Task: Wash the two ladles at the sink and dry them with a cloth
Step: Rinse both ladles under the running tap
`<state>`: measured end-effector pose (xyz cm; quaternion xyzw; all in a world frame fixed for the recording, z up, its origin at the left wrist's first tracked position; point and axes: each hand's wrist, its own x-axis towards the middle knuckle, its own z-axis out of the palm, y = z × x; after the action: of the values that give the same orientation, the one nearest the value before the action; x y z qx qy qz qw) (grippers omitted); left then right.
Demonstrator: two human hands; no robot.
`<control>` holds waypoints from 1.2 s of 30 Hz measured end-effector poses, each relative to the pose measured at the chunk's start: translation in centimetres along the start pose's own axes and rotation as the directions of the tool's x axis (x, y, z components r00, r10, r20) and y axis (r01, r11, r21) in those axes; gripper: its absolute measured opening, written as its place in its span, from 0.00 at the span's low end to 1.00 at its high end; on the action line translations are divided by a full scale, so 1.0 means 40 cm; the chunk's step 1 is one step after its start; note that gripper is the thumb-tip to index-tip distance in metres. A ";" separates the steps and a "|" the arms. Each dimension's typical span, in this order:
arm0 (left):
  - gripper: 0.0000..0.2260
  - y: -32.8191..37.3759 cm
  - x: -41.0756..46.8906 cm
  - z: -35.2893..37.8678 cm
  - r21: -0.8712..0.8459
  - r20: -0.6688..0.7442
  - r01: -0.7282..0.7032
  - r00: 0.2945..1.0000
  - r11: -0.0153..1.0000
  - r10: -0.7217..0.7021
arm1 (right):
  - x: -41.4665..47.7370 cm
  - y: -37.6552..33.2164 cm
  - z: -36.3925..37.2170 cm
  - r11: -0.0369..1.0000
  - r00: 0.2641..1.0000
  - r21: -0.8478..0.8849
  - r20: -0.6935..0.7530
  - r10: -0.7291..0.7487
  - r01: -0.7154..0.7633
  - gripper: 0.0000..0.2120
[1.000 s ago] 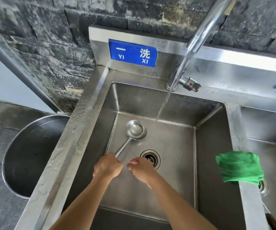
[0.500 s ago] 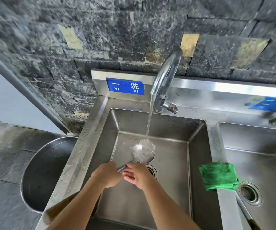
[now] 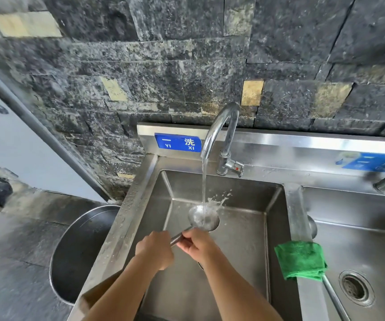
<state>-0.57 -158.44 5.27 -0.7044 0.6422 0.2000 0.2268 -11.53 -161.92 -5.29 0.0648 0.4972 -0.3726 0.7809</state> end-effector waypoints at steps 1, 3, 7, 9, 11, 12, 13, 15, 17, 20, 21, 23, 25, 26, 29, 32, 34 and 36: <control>0.13 0.011 -0.009 -0.002 0.057 -0.030 0.005 1.000 0.998 -0.004 | -0.002 -0.004 0.002 1.000 1.000 -0.007 -0.009 -0.004 0.004 0.08; 0.14 0.030 -0.025 -0.008 0.146 -0.085 0.013 0.996 0.989 -0.001 | -0.009 -0.015 0.001 1.000 1.000 -0.025 -0.028 -0.010 0.010 0.08; 0.16 0.043 -0.047 -0.015 0.176 -0.143 0.008 0.990 0.984 0.018 | -0.020 -0.031 -0.002 0.991 0.993 -0.123 -0.100 -0.060 0.047 0.13; 0.16 0.036 -0.053 -0.013 0.141 -0.165 -0.006 0.986 0.990 0.029 | -0.021 -0.038 -0.005 0.987 0.987 -0.142 -0.134 -0.094 0.075 0.17; 0.15 0.027 -0.055 -0.003 0.083 -0.188 -0.023 0.981 0.996 0.039 | -0.028 -0.053 -0.011 0.986 0.981 -0.134 -0.153 -0.123 0.103 0.18; 0.14 0.020 -0.058 0.002 0.051 -0.196 -0.032 0.980 0.998 0.041 | -0.027 -0.061 -0.017 0.984 0.976 -0.136 -0.166 -0.139 0.117 0.18; 0.14 0.014 -0.061 0.007 0.019 -0.202 -0.042 0.978 0.999 0.045 | -0.023 -0.068 -0.023 0.981 0.972 -0.147 -0.180 -0.150 0.125 0.18; 0.12 -0.003 -0.069 0.024 -0.048 -0.203 -0.062 0.978 0.997 0.052 | -0.023 -0.071 -0.031 0.975 0.968 -0.186 -0.193 -0.162 0.126 0.18; 0.10 -0.021 -0.077 0.042 -0.096 -0.195 -0.071 0.980 0.993 0.051 | -0.026 -0.059 -0.028 0.968 0.962 -0.220 -0.212 -0.170 0.123 0.17; 0.06 -0.047 -0.087 0.066 -0.131 -0.169 -0.081 0.984 0.988 0.058 | -0.025 -0.033 -0.014 0.961 0.952 -0.256 -0.254 -0.173 0.106 0.16; 0.06 -0.055 -0.088 0.071 -0.141 -0.160 -0.082 0.985 0.987 0.059 | -0.024 -0.026 -0.008 0.957 0.948 -0.272 -0.267 -0.174 0.099 0.16; 0.07 -0.071 -0.091 0.079 -0.166 -0.149 -0.083 0.987 0.983 0.058 | -0.022 -0.017 -0.002 0.948 0.942 -0.304 -0.280 -0.186 0.097 0.14; 0.08 -0.082 -0.095 0.089 -0.189 -0.140 -0.069 0.989 0.980 0.043 | -0.019 -0.010 0.000 0.936 0.937 -0.335 -0.278 -0.210 0.110 0.11; 0.10 -0.086 -0.099 0.096 -0.200 -0.135 -0.060 0.990 0.978 0.034 | -0.018 -0.007 0.000 0.926 0.936 -0.359 -0.274 -0.222 0.115 0.10; 0.13 -0.087 -0.110 0.115 -0.223 -0.124 -0.035 0.992 0.974 0.008 | -0.012 -0.001 0.001 0.882 0.926 -0.456 -0.268 -0.266 0.121 0.11; 0.14 -0.086 -0.124 0.123 -0.244 -0.099 -0.008 0.995 0.970 -0.016 | -0.010 0.015 -0.001 0.839 0.917 -0.532 -0.271 -0.293 0.111 0.15; 0.14 -0.085 -0.134 0.126 -0.255 -0.080 -0.002 0.997 0.967 -0.019 | -0.010 0.027 -0.003 0.833 0.921 -0.545 -0.268 -0.284 0.099 0.16; 0.14 -0.087 -0.146 0.124 -0.261 -0.058 0.008 0.998 0.965 -0.024 | -0.013 0.040 -0.005 0.829 0.931 -0.552 -0.249 -0.266 0.089 0.16</control>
<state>2.41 -150.57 4.80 -0.7390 0.6111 0.2593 0.1145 -10.76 -160.40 -5.39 -0.1423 0.7026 -0.2769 0.6398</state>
